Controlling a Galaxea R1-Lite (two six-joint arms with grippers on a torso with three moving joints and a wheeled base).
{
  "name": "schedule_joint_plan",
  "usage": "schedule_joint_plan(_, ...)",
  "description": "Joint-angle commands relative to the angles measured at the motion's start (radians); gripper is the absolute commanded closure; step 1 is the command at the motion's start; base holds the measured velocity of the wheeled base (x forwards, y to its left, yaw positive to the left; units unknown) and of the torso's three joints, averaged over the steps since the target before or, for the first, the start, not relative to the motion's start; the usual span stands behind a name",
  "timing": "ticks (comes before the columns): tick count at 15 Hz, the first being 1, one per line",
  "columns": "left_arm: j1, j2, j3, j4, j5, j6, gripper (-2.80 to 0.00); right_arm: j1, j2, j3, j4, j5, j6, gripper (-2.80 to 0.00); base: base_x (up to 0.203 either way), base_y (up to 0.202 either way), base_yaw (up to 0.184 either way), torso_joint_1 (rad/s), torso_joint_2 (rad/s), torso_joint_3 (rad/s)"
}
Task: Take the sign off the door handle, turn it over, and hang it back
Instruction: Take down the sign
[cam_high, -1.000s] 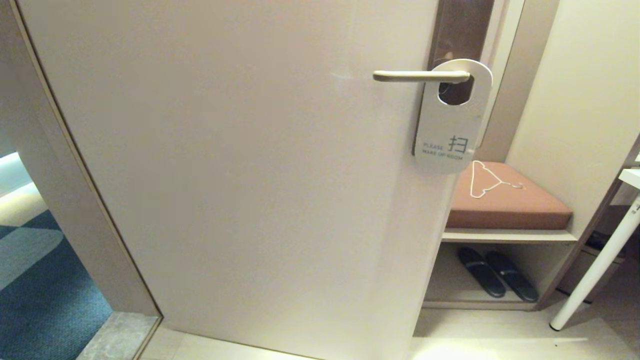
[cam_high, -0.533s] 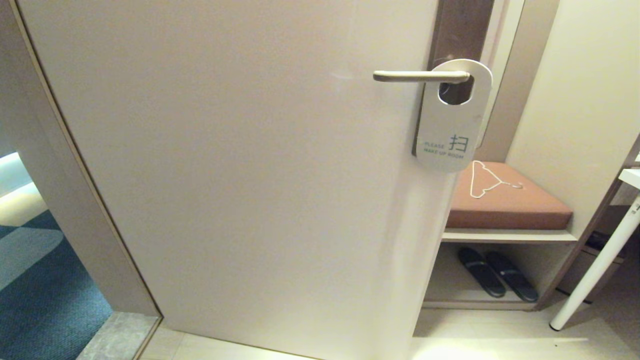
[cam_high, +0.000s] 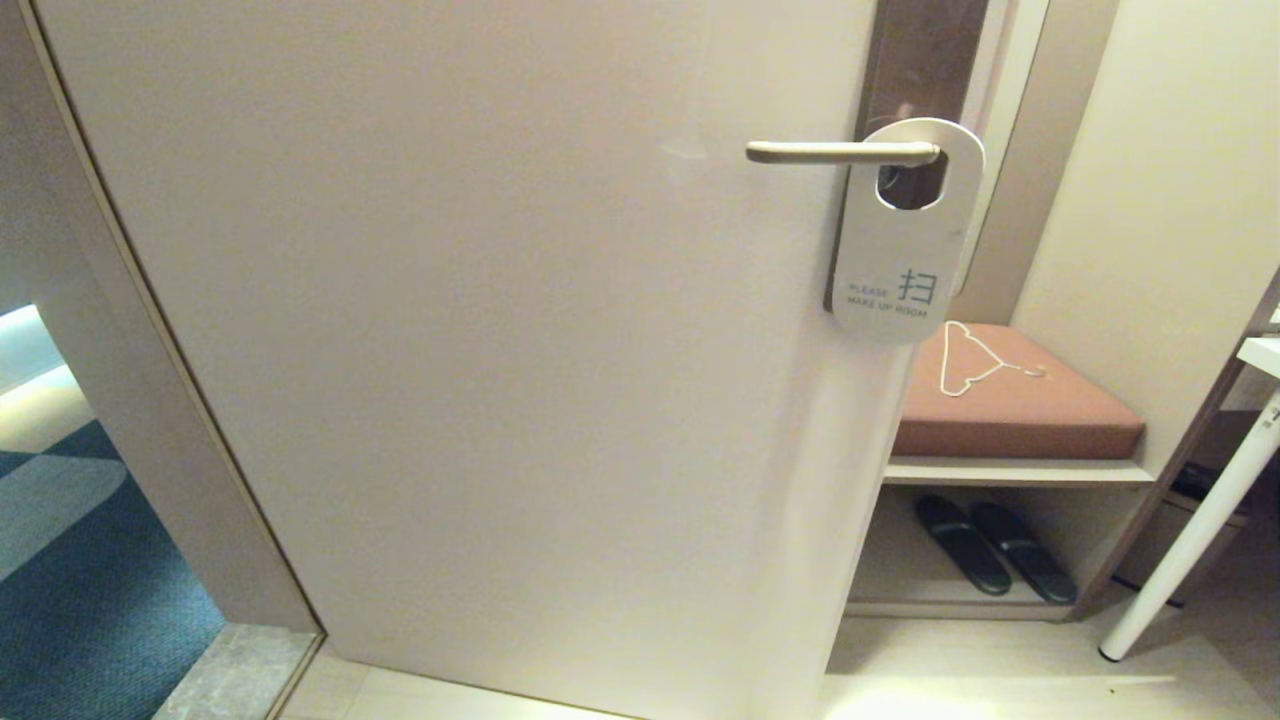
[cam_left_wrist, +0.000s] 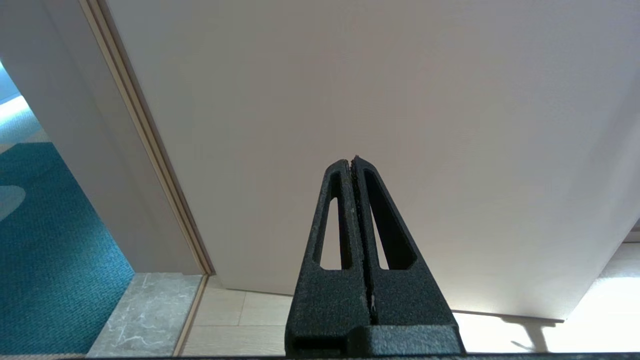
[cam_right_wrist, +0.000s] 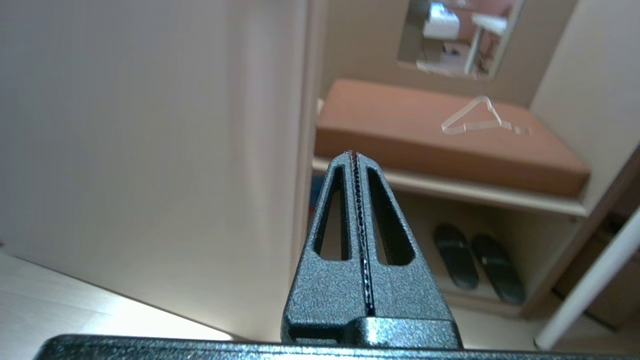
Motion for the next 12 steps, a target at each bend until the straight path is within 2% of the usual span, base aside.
schedule_joint_plan(1, 0.000, 0.002, 0.000, 0.000, 0.000, 0.000, 0.00, 0.000, 0.006, -0.088, 0.060, 0.013, -0.002, 0.00, 0.000, 0.000, 0.000, 0.000, 0.00, 0.000)
schedule_joint_plan(5, 0.000, 0.002, 0.000, -0.001, 0.000, 0.000, 0.00, 0.000, 0.032, -0.195, 0.151, 0.119, -0.034, 0.00, 0.000, 0.000, 0.000, 0.000, 0.00, 0.000)
schedule_joint_plan(7, 0.000, 0.002, 0.000, 0.000, 0.000, 0.000, 0.00, 0.000, 0.085, -0.225, 0.151, 0.125, -0.042, 0.00, 0.000, 0.000, 0.000, 0.000, 0.00, 0.000)
schedule_joint_plan(12, 0.000, 0.002, 0.000, -0.001, 0.000, 0.000, 0.00, 0.003, 0.477, -0.378, 0.011, 0.122, -0.044, 0.00, 0.000, 0.000, 0.000, 0.000, 0.00, 0.000)
